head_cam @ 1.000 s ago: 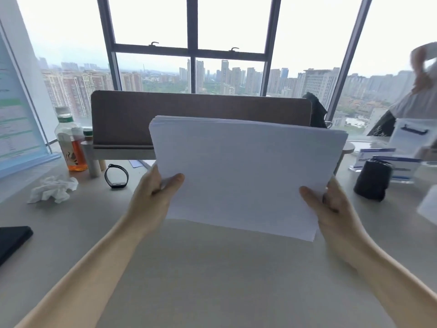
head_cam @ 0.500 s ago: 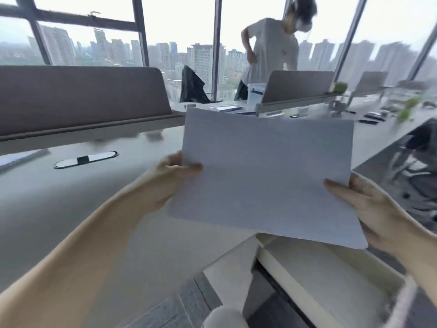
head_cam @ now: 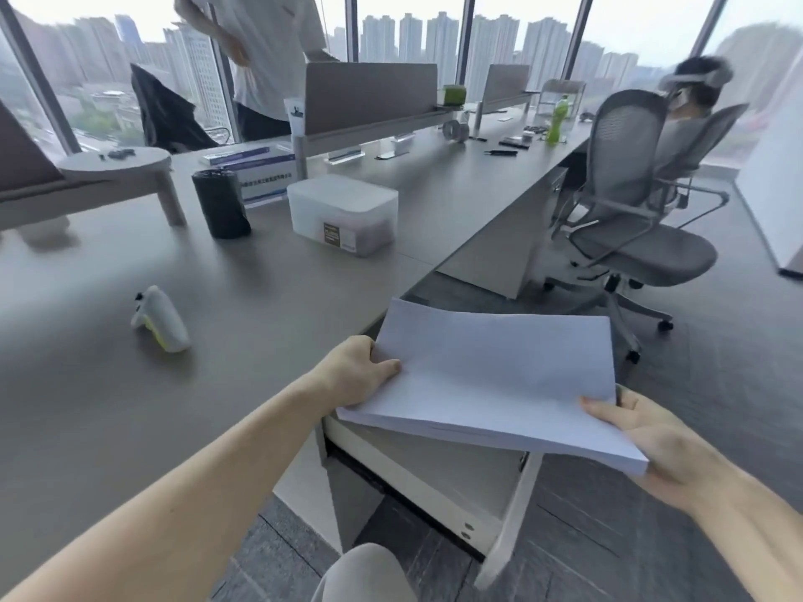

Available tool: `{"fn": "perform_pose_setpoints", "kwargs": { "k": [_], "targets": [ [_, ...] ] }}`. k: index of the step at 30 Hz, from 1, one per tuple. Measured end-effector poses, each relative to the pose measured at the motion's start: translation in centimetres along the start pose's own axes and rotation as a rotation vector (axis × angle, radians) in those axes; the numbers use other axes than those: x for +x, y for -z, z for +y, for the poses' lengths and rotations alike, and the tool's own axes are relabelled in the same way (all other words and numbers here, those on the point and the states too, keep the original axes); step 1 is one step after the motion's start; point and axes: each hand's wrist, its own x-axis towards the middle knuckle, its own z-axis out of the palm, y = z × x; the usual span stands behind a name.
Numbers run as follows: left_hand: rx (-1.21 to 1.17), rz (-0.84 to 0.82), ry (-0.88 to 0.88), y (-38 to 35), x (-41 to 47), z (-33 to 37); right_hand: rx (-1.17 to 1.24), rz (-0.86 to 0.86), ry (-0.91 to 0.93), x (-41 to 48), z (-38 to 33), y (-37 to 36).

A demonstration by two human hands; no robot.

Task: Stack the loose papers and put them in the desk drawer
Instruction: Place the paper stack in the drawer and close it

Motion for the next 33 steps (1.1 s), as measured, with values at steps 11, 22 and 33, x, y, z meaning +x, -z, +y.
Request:
{"fn": "perform_pose_setpoints", "kwargs": {
  "k": [11,22,33],
  "targets": [
    [0.372,-0.031,-0.084,-5.6,3.0,-2.7,0.006,0.119,-0.103,3.3,4.9,2.3],
    [0.376,0.007,0.021,-7.0,4.0,-4.3,-0.020,0.208,-0.121,8.3,6.0,-4.1],
    [0.385,0.001,-0.019,-7.2,4.1,-5.4,-0.093,0.274,-0.211,13.4,8.8,-10.5]
  ]
}}
